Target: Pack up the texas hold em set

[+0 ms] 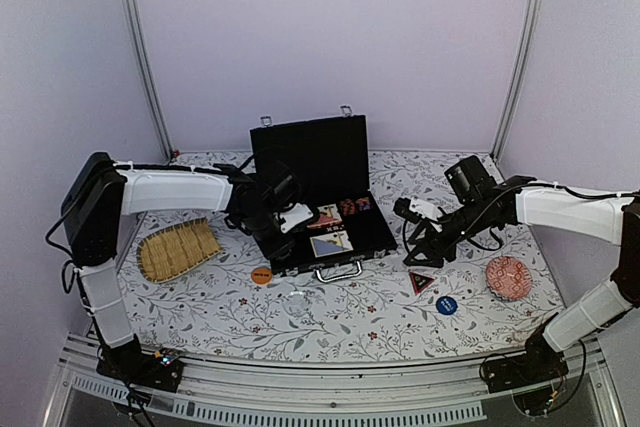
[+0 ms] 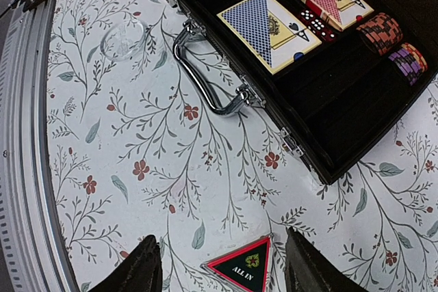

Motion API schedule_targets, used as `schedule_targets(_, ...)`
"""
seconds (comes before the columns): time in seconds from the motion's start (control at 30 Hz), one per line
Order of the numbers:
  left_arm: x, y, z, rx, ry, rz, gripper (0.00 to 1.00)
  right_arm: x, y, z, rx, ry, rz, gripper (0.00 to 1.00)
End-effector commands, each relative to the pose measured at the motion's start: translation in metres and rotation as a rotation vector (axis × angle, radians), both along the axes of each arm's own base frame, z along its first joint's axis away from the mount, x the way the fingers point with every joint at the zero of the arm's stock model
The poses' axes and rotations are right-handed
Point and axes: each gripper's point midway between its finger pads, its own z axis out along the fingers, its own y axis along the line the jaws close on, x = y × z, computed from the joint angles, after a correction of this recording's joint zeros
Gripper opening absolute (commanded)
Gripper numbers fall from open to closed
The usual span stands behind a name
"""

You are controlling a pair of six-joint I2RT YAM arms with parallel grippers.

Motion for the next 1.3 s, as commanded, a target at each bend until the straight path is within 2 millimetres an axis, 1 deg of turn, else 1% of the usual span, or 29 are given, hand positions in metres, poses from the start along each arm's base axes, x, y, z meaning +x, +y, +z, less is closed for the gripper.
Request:
schedule_targets(0.0,0.010,0.005,-0.009,0.087,-0.025,-0.010,0.03,-0.002,0.000,-0.004,0.012,0.017,0.002,0.62)
schedule_targets(0.1,0.017,0.009,-0.014,0.124,-0.041,-0.005,0.04,-0.003,0.000,-0.007,0.009,0.026,0.003,0.62)
schedule_targets(0.2,0.023,0.008,-0.011,0.126,-0.064,-0.004,0.05,-0.002,0.000,-0.009,0.003,0.032,0.003,0.62)
schedule_targets(0.23,0.023,0.010,-0.023,0.150,-0.052,-0.007,0.05,-0.002,0.000,-0.010,0.002,0.035,0.004,0.62)
schedule_targets(0.27,0.025,0.010,-0.024,0.156,-0.057,-0.009,0.06,-0.003,0.000,-0.012,-0.001,0.040,0.004,0.62)
schedule_targets(0.57,0.043,0.010,-0.021,0.194,-0.125,-0.025,0.14,-0.005,0.000,-0.015,-0.005,0.062,0.008,0.62)
schedule_targets(0.6,0.045,0.011,-0.021,0.202,-0.131,-0.024,0.15,-0.005,0.000,-0.016,-0.005,0.065,0.009,0.62)
schedule_targets(0.67,0.046,0.013,-0.020,0.215,-0.141,-0.023,0.21,-0.006,0.000,-0.017,-0.008,0.070,0.008,0.62)
schedule_targets(0.73,0.048,0.015,-0.019,0.220,-0.148,-0.018,0.24,-0.006,0.000,-0.018,-0.008,0.073,0.009,0.62)
schedule_targets(0.93,0.044,0.013,-0.004,0.194,-0.163,-0.019,0.24,-0.008,0.001,-0.019,-0.007,0.086,0.014,0.62)
schedule_targets(1.0,0.045,0.012,0.011,0.170,-0.187,-0.014,0.25,-0.007,0.001,-0.019,-0.006,0.089,0.014,0.62)
schedule_targets(1.03,0.045,0.013,0.013,0.168,-0.191,-0.012,0.25,-0.007,0.001,-0.020,-0.007,0.089,0.015,0.62)
schedule_targets(1.27,0.048,0.019,0.012,0.195,-0.213,0.022,0.22,-0.008,0.001,-0.020,-0.008,0.096,0.015,0.62)
